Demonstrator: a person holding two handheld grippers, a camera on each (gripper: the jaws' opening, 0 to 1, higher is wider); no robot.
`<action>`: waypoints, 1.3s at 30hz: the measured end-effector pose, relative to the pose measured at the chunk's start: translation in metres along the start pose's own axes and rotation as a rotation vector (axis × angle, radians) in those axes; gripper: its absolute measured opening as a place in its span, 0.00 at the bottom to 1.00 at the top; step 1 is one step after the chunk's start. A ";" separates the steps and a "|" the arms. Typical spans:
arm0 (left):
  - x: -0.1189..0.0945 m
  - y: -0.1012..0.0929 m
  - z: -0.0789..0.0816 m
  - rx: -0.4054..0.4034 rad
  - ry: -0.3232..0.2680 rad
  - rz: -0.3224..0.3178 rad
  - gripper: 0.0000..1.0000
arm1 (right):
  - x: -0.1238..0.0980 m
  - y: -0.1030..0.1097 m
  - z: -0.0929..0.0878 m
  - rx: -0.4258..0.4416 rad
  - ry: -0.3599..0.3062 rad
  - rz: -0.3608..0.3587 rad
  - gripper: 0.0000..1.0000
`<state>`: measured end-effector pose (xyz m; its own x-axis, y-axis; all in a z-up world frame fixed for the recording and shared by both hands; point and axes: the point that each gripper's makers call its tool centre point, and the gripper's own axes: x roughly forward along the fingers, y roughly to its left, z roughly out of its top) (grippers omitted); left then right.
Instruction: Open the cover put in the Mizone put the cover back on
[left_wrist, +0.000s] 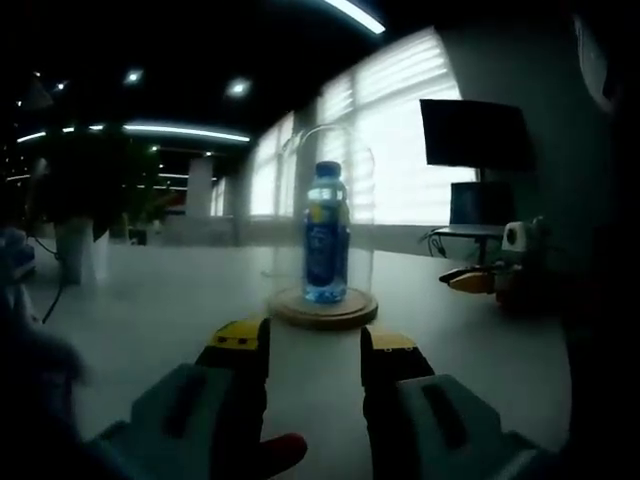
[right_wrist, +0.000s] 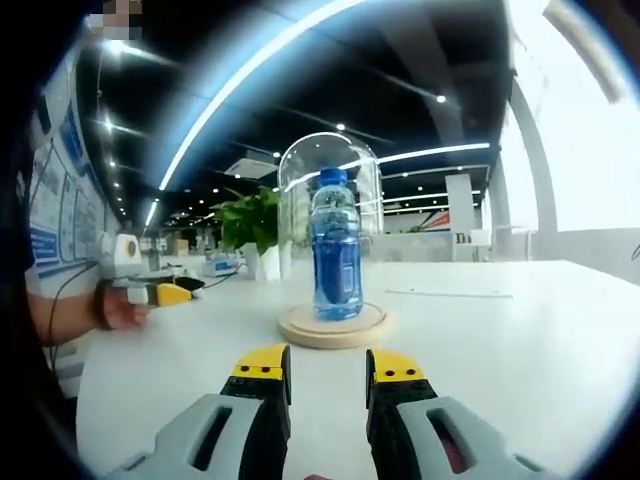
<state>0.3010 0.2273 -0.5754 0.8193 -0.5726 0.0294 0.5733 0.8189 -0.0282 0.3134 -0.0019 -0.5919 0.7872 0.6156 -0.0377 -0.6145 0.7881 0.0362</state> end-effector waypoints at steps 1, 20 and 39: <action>0.000 -0.001 0.000 0.000 0.000 -0.002 0.30 | 0.000 0.000 0.000 0.006 0.000 -0.001 0.21; 0.002 -0.001 -0.004 -0.020 0.021 -0.004 0.30 | -0.001 0.001 0.001 -0.002 -0.006 0.000 0.21; 0.001 -0.003 -0.002 -0.023 0.018 -0.013 0.30 | -0.002 -0.002 0.001 0.004 -0.006 -0.023 0.21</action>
<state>0.3000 0.2241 -0.5774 0.8116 -0.5842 0.0118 0.5839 0.8102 -0.0505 0.3131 -0.0051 -0.5905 0.8012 0.5975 -0.0323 -0.5963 0.8018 0.0396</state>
